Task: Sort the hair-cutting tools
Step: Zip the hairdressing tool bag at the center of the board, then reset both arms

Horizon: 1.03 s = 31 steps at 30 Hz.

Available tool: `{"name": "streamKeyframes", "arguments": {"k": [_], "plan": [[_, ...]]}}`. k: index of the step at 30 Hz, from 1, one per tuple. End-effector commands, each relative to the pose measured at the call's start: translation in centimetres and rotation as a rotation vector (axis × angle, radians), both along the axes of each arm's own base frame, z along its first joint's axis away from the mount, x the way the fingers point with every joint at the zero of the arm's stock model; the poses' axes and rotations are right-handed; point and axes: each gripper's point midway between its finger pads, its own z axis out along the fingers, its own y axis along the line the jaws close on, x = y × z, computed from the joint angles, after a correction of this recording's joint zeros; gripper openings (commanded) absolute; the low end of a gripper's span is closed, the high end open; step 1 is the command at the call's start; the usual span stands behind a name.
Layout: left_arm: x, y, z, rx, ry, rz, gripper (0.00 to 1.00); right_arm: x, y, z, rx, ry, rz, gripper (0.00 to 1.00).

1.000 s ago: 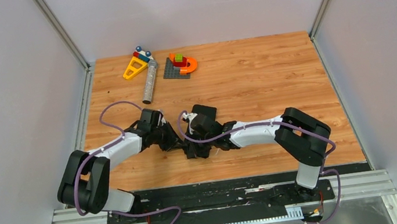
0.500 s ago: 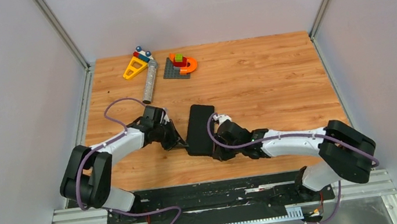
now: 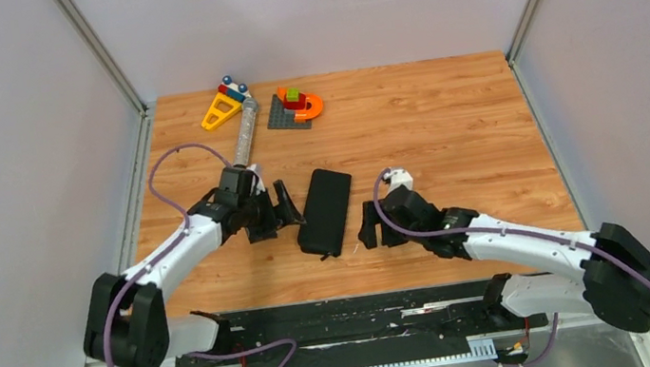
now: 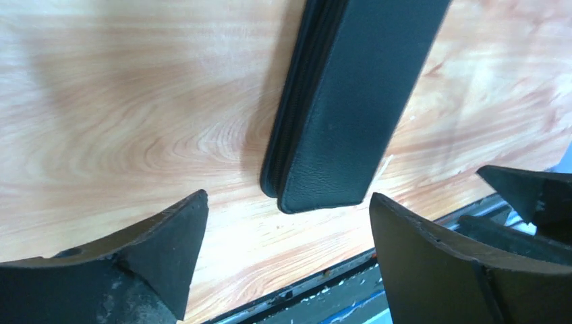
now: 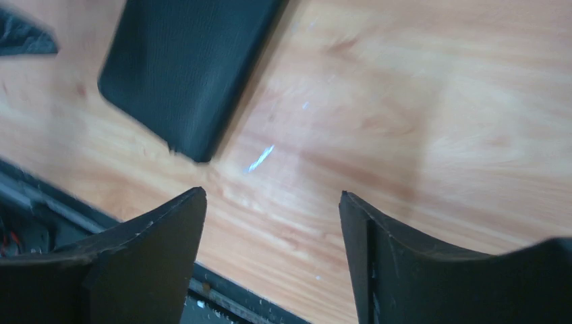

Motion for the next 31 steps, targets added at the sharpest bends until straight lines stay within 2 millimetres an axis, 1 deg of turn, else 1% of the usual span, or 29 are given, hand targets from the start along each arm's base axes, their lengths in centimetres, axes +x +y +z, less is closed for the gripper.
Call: {"name": "streamKeyframes", "arguments": {"k": [1, 3, 4, 5, 6, 7, 8, 9, 10, 11, 12, 13, 14, 15, 16, 17, 18, 19, 21, 25, 31], "plan": [[2.2, 2.7, 6.9, 0.101, -0.234, 0.049, 0.99, 4.8, -4.6, 6.0, -0.023, -0.192, -0.208, 0.83], [2.4, 4.6, 10.0, 0.158, -0.328, 0.094, 1.00, 5.8, -7.5, 8.3, -0.041, -0.264, -0.319, 0.95], [2.5, 6.0, 11.9, 0.192, -0.397, 0.139, 1.00, 6.1, -9.1, 9.8, -0.049, -0.310, -0.378, 0.99], [2.4, 6.9, 13.5, 0.225, -0.438, 0.151, 1.00, 6.3, -10.7, 11.3, -0.055, -0.360, -0.434, 1.00], [2.3, 8.5, 15.6, 0.266, -0.513, 0.207, 1.00, 6.2, -12.4, 13.2, -0.054, -0.420, -0.488, 1.00], [2.0, 9.5, 17.4, 0.296, -0.564, 0.220, 1.00, 6.0, -14.0, 15.0, -0.055, -0.471, -0.544, 1.00], [1.6, 11.3, 19.5, 0.334, -0.638, 0.284, 1.00, 5.8, -15.5, 16.3, -0.060, -0.514, -0.592, 1.00], [1.2, 12.3, 21.2, 0.361, -0.696, 0.300, 1.00, 5.4, -17.0, 17.7, -0.058, -0.557, -0.639, 1.00], [0.4, 14.0, 23.0, 0.392, -0.764, 0.363, 1.00, 4.9, -18.3, 18.8, -0.053, -0.596, -0.674, 1.00], [-0.5, 15.2, 24.6, 0.412, -0.832, 0.387, 1.00, 4.4, -19.4, 19.8, -0.042, -0.630, -0.711, 1.00], [-0.9, 16.4, 25.3, 0.445, -0.863, 0.430, 1.00, 3.9, -20.5, 20.6, -0.031, -0.659, -0.741, 1.00], [-1.9, 17.4, 26.6, 0.451, -0.925, 0.462, 1.00, 3.5, -21.5, 21.1, -0.026, -0.682, -0.778, 1.00], [-2.3, 18.4, 27.1, 0.478, -0.948, 0.506, 1.00, 3.0, -22.5, 21.4, -0.022, -0.702, -0.811, 1.00], [-3.2, 19.3, 27.9, 0.487, -0.985, 0.531, 1.00, 2.6, -23.3, 21.6, -0.018, -0.718, -0.832, 1.00], [-3.6, 20.2, 28.1, 0.512, -0.999, 0.574, 1.00, 2.2, -24.0, 21.7, -0.010, -0.732, -0.855, 1.00], [-4.5, 21.0, 28.6, 0.523, -1.031, 0.593, 1.00, 1.8, -24.4, 21.7, 0.005, -0.741, -0.864, 1.00], [-4.8, 21.6, 28.5, 0.544, -1.040, 0.617, 1.00, 1.5, -24.6, 21.8, 0.027, -0.748, -0.869, 1.00], [-5.5, 22.2, 28.8, 0.555, -1.065, 0.626, 1.00, 1.2, -24.9, 21.8, 0.046, -0.754, -0.874, 1.00], [-6.4, 23.1, 28.9, 0.573, -1.085, 0.660, 1.00, 0.8, -25.3, 21.8, 0.070, -0.765, -0.888, 1.00], [-7.4, 24.1, 28.5, 0.590, -1.110, 0.696, 1.00, 0.3, -26.0, 21.8, 0.085, -0.778, -0.911, 1.00], [-7.3, 24.3, 27.9, 0.616, -1.111, 0.697, 1.00, 0.2, -26.4, 21.8, 0.048, -0.786, -0.912, 1.00]]}}
